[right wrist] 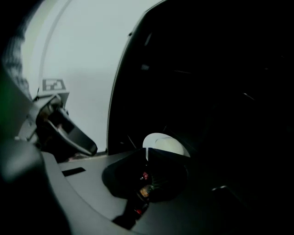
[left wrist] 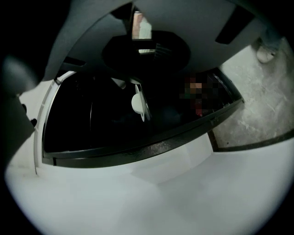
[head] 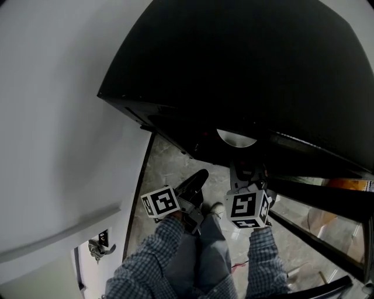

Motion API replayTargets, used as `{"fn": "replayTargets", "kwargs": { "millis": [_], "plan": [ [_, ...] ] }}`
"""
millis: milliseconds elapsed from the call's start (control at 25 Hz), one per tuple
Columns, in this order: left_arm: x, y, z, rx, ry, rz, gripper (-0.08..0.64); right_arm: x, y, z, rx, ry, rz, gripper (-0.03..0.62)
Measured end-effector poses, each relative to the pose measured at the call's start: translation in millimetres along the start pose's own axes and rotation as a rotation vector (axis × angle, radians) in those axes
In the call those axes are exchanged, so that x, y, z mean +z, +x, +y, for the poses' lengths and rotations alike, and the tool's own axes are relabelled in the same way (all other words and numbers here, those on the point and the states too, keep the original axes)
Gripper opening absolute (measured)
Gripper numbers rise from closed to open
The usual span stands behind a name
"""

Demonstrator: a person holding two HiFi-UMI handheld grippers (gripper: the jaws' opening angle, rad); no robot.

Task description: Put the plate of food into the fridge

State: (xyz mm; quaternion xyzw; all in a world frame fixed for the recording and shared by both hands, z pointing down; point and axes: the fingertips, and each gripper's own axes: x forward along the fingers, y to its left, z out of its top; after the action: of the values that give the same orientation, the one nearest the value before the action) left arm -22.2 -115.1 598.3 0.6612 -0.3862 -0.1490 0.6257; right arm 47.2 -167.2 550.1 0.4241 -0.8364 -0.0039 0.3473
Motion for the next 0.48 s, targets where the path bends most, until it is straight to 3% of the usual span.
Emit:
{"fn": "replayTargets", "kwargs": {
  "millis": [40,280,480],
  "plan": [
    [-1,-4,-2,0.026,0.053,0.010,0.021,3,-8,1,0.013,0.068,-0.021,0.006],
    [-5,-23,-40,0.044,0.242,0.058,0.006,17,-54,3,0.064,0.381,-0.105,0.006],
    [-10,-36,-83,0.039,0.392,0.120,0.006,22,-82,-2,0.055,0.535,-0.127,0.006]
  ]
}}
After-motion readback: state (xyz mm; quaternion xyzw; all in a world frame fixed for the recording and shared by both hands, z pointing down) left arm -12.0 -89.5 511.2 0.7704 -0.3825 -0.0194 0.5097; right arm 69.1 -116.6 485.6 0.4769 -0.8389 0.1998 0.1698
